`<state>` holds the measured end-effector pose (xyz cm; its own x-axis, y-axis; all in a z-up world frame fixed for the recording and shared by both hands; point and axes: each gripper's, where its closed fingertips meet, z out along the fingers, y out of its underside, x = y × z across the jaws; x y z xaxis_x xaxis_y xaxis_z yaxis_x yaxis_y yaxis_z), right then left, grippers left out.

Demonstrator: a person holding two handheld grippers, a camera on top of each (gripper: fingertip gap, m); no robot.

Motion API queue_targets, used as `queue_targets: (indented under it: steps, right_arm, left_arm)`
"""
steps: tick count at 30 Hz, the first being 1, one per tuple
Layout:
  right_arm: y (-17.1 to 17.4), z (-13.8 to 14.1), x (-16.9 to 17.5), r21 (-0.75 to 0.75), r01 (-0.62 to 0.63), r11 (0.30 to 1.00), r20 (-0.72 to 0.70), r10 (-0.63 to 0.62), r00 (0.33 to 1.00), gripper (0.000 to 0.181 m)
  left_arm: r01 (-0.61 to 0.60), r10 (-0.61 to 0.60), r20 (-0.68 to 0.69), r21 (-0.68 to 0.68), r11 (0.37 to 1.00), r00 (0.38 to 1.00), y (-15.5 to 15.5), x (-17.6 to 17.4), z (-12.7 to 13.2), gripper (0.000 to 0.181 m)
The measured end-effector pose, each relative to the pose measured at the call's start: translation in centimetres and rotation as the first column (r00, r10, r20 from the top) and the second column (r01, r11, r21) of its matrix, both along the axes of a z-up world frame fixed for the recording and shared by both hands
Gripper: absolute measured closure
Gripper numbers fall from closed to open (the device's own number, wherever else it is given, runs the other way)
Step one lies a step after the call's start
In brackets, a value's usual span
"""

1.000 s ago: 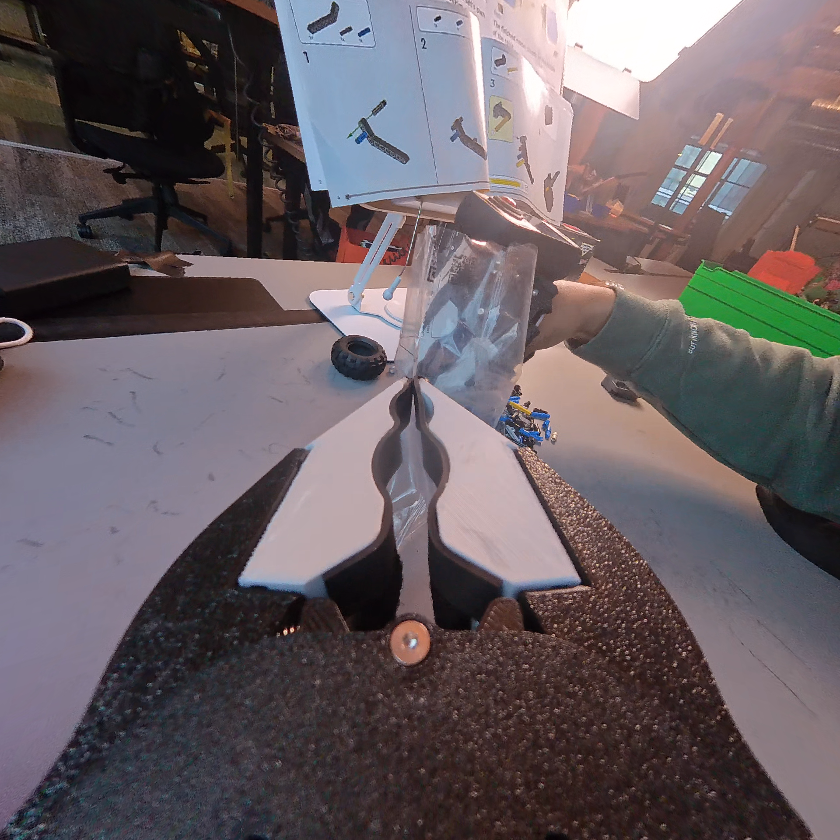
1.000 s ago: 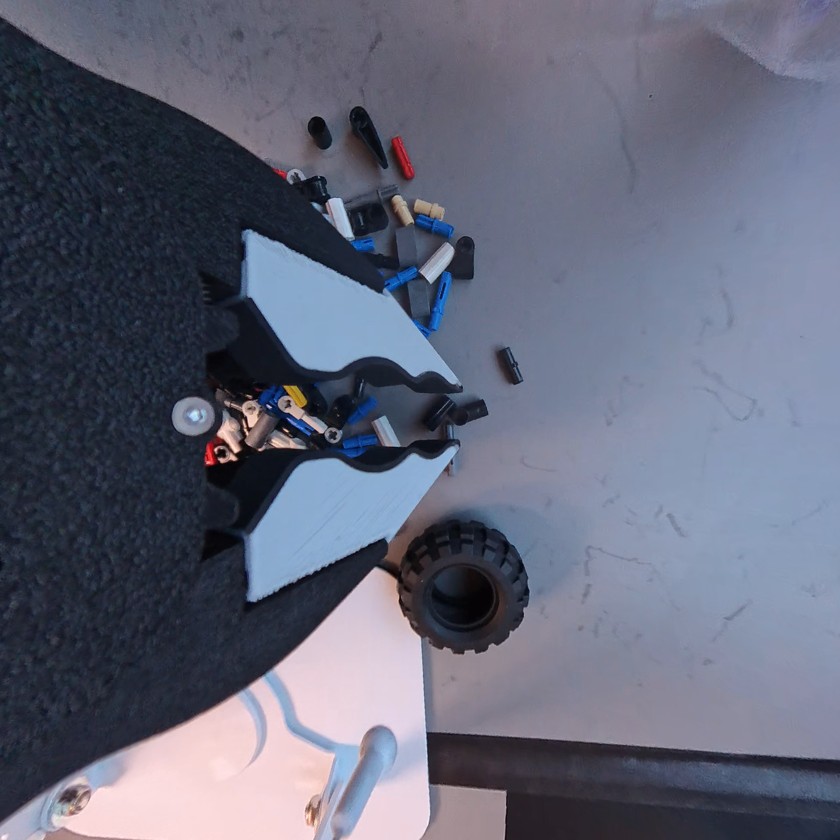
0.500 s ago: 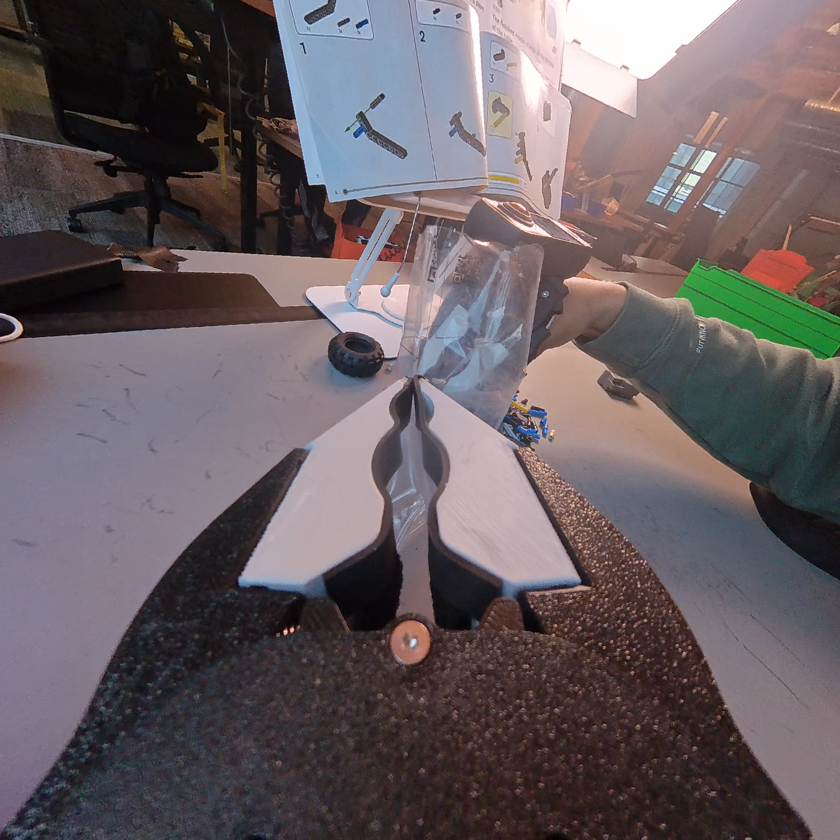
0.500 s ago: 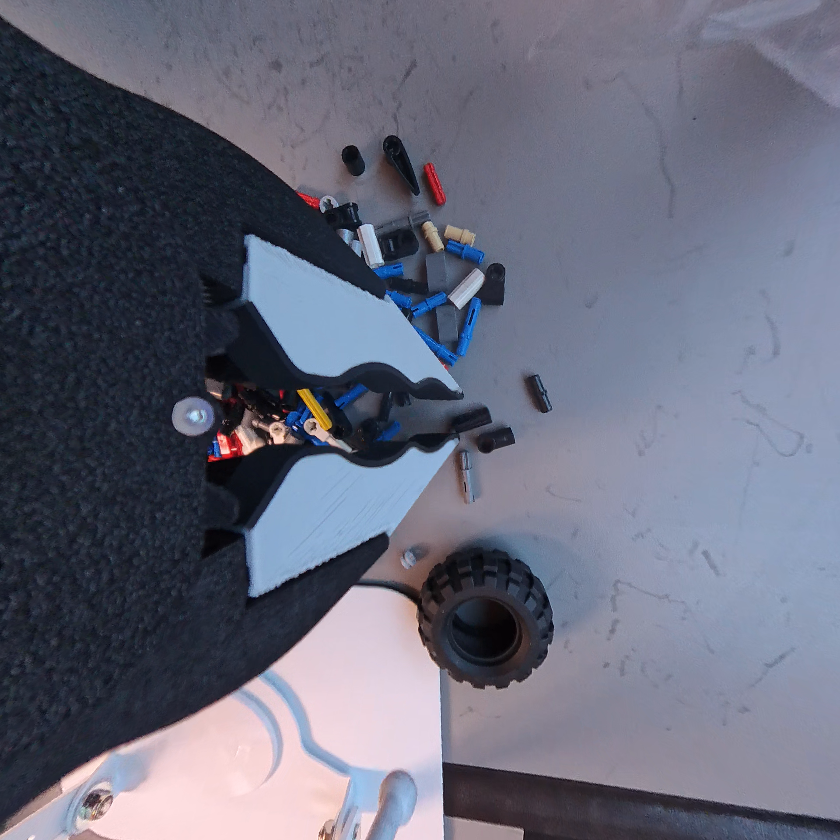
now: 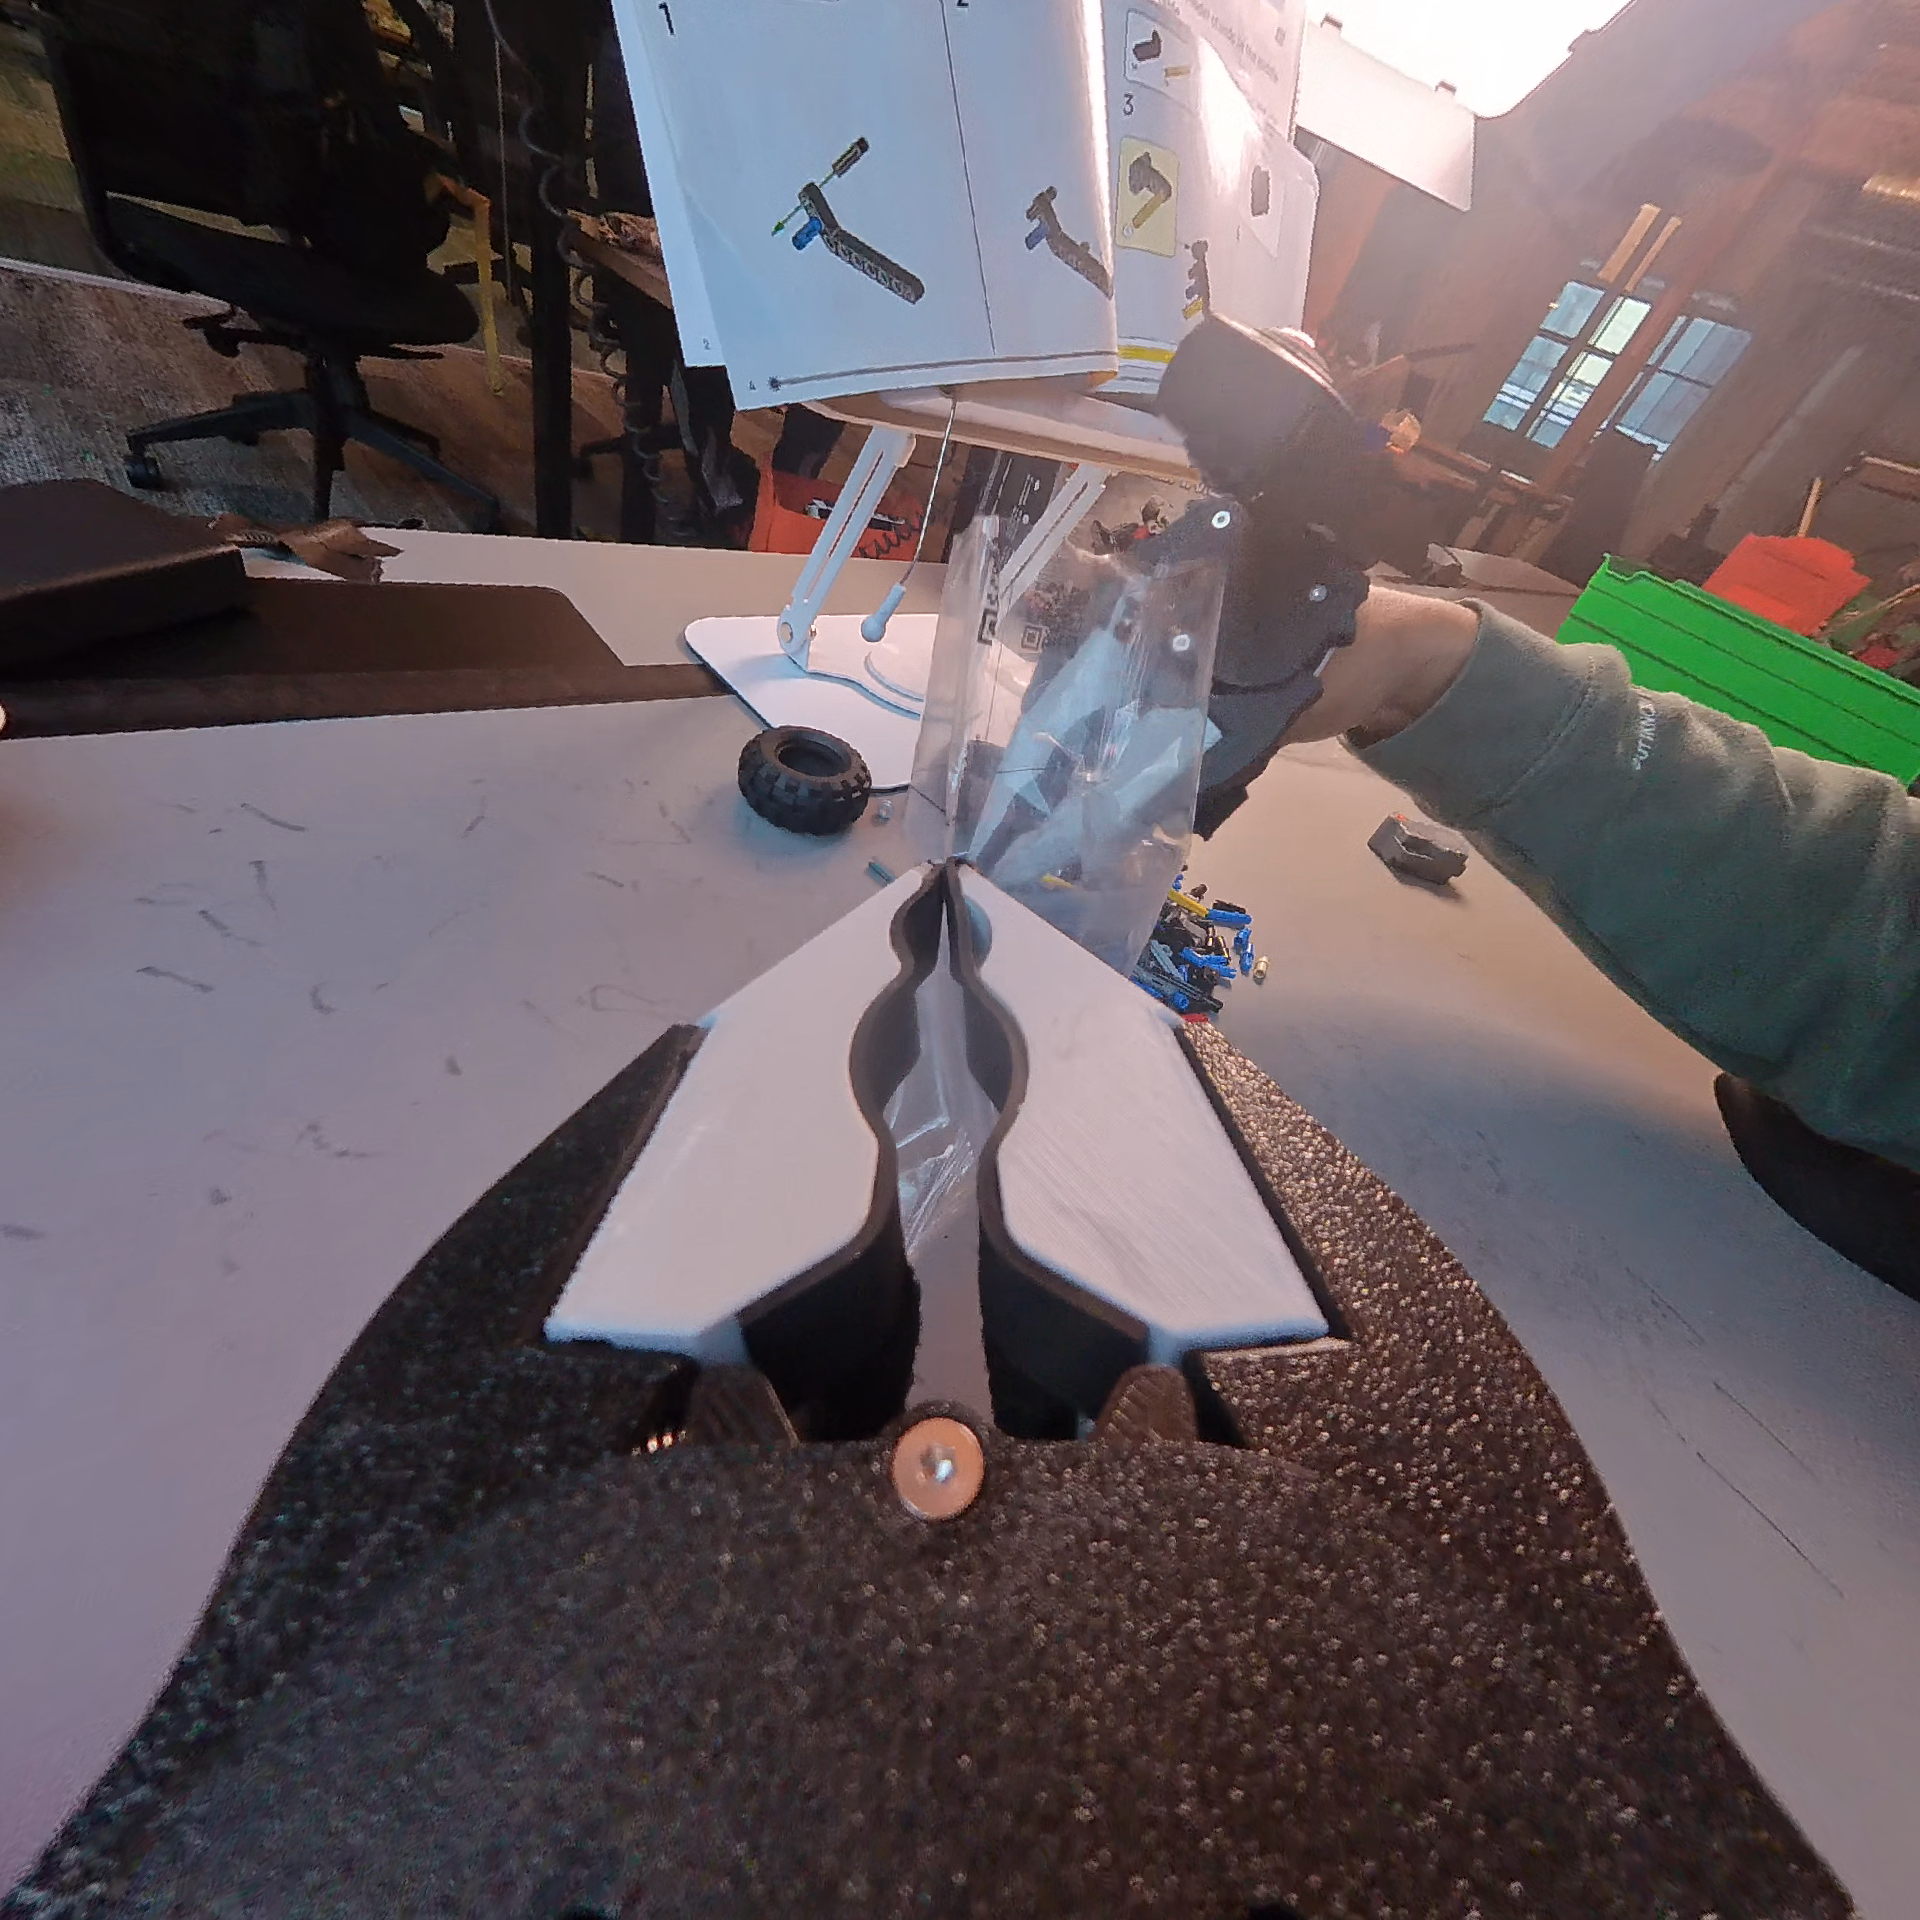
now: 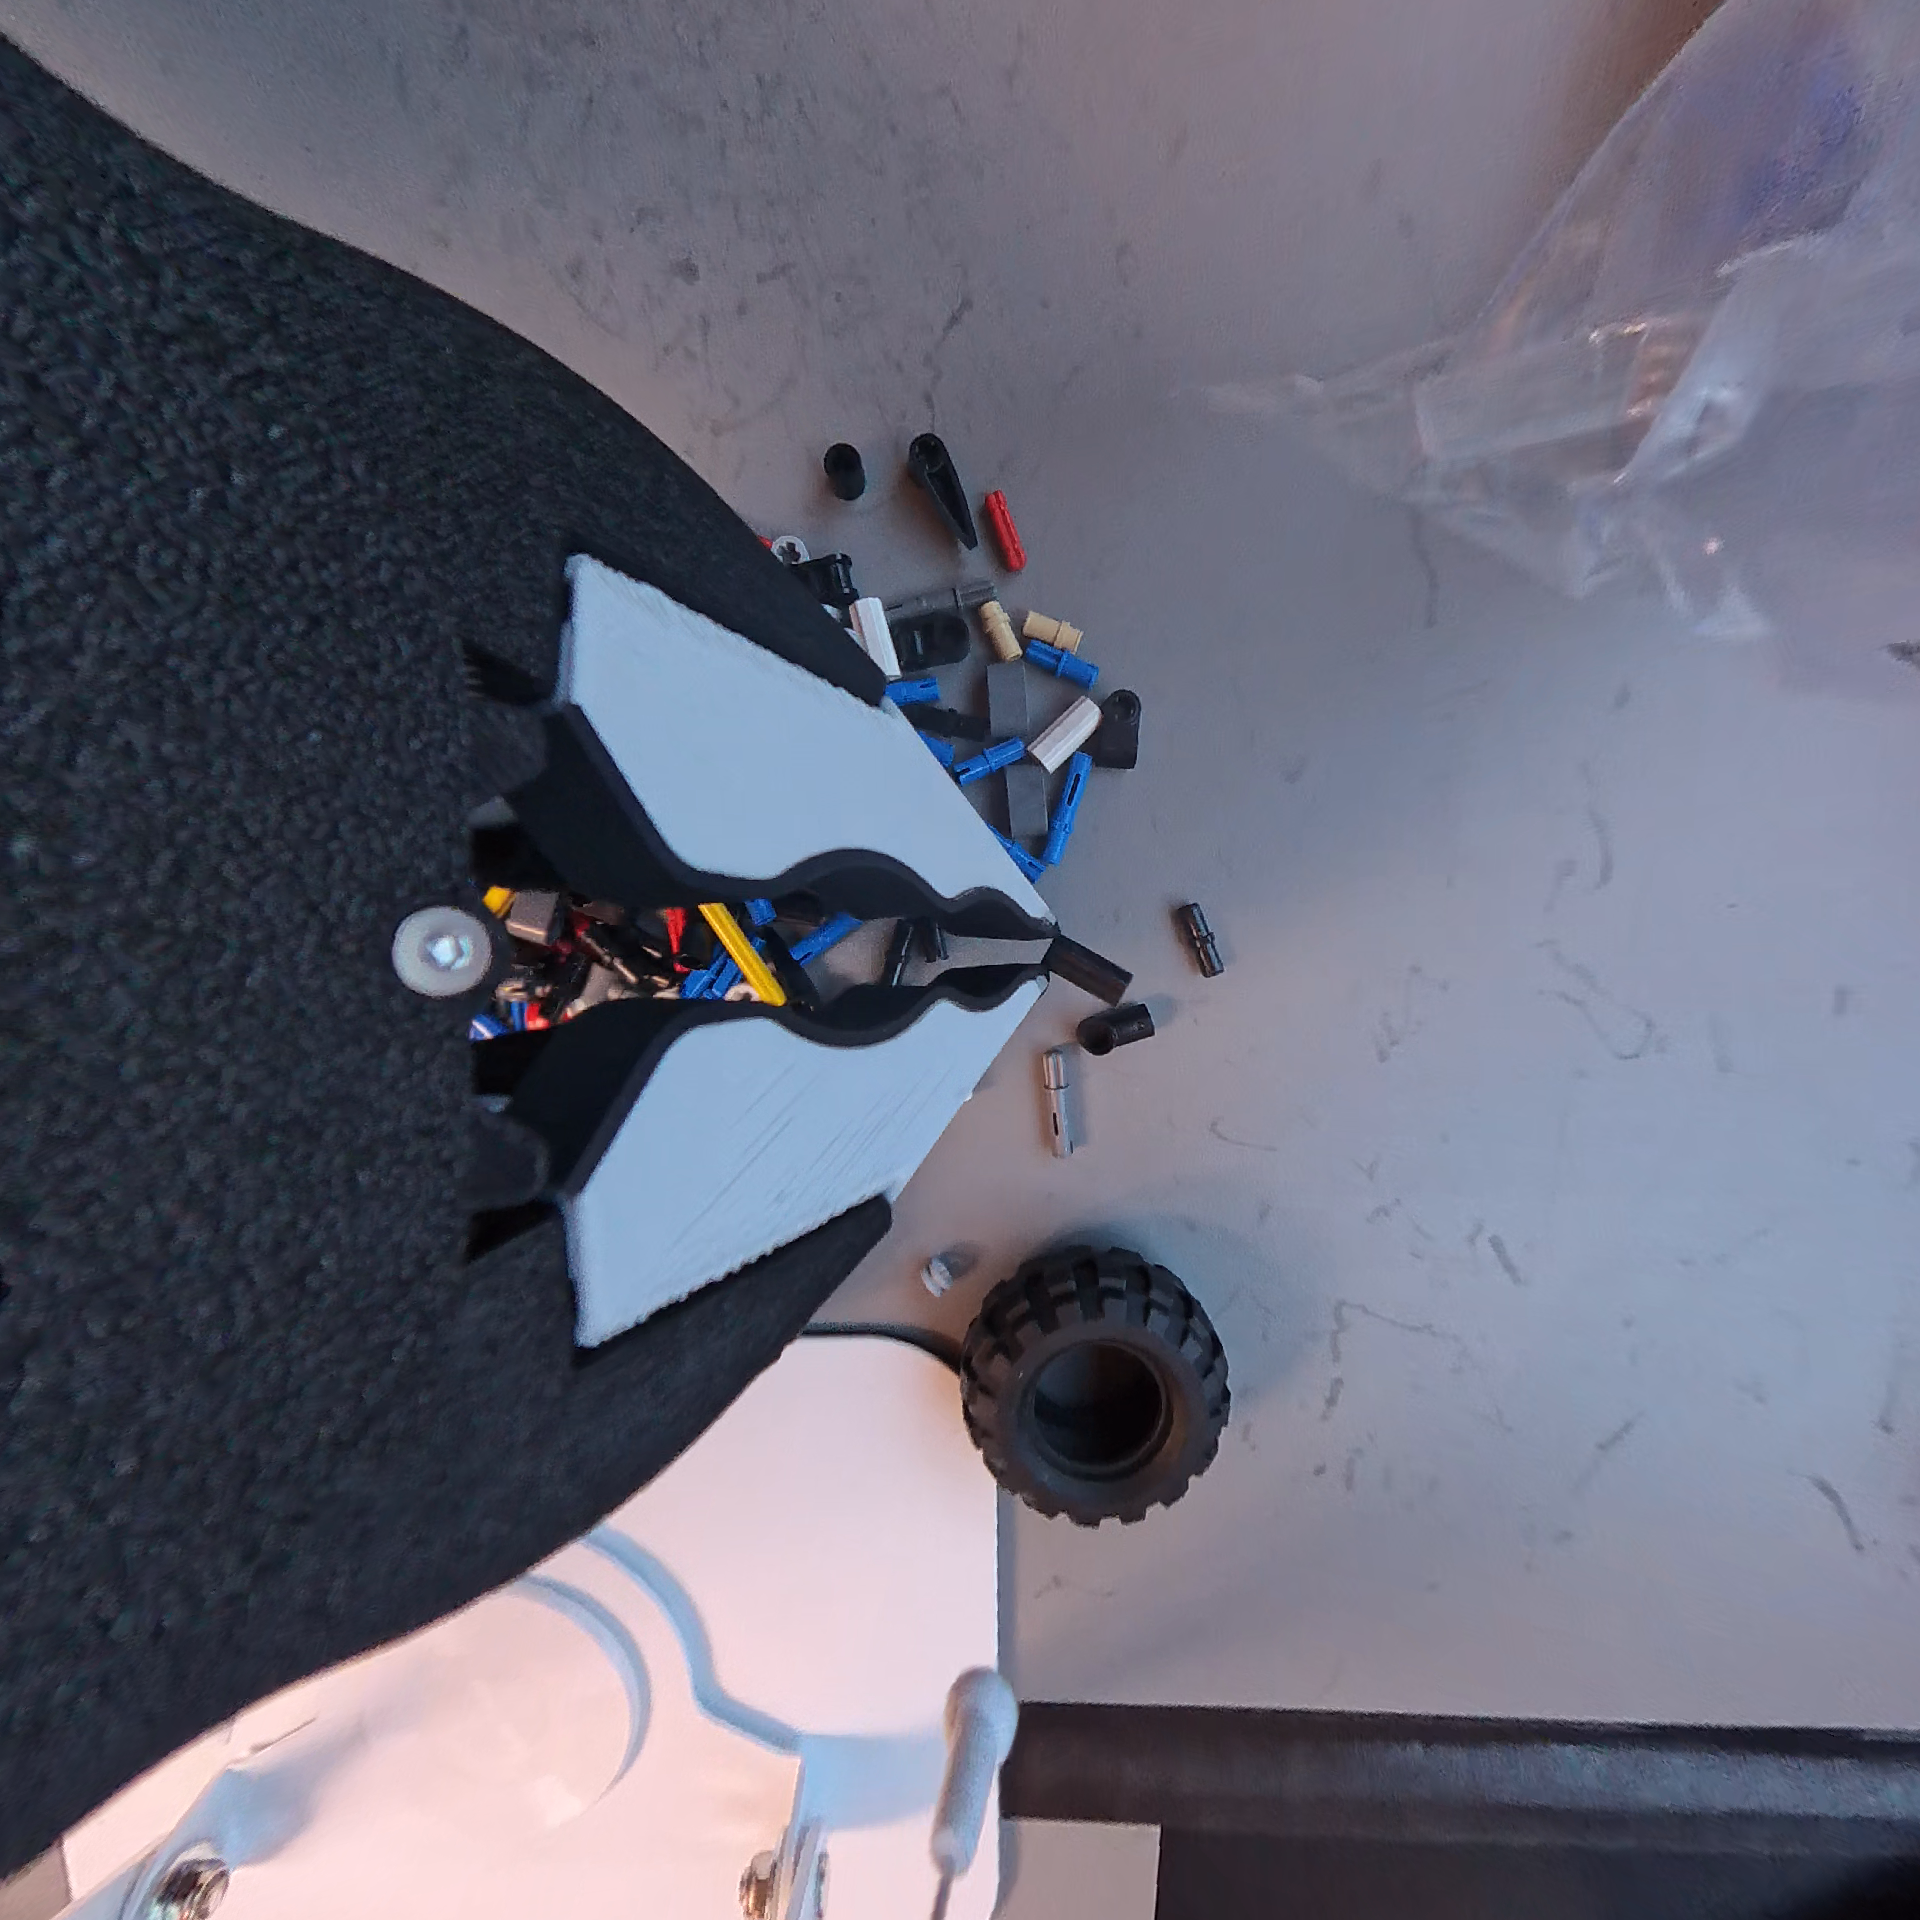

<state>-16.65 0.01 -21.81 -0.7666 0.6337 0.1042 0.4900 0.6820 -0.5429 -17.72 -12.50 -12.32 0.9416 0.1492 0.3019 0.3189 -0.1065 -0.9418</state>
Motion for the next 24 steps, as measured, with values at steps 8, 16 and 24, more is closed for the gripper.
queue_targets:
  steps: [8, 16, 24]
  right_arm:
    - [-0.1, 4.5, 0.5, -0.073, -0.005, 0.997, -0.108, -0.003, 0.994, 0.181]
    - [2.5, 1.3, -3.2, 0.014, 0.149, 0.989, -0.111, -0.146, 0.983, 0.163]
    - [0.5, -0.9, -2.6, -0.028, 0.109, 0.994, 0.061, -0.108, 0.992, 0.155]
  left_arm:
    - [-0.009, 0.01, 0.027, -0.033, 0.999, 1.0, 0.1, -0.3, -0.9, 0.181]
    - [-0.062, 0.063, 0.032, -0.016, 0.998, 0.998, -0.6, -1.4, -0.5, 0.181]
    - [-0.069, 0.069, 0.049, -0.002, 0.998, 0.996, -1.1, -1.8, -0.4, 0.181]
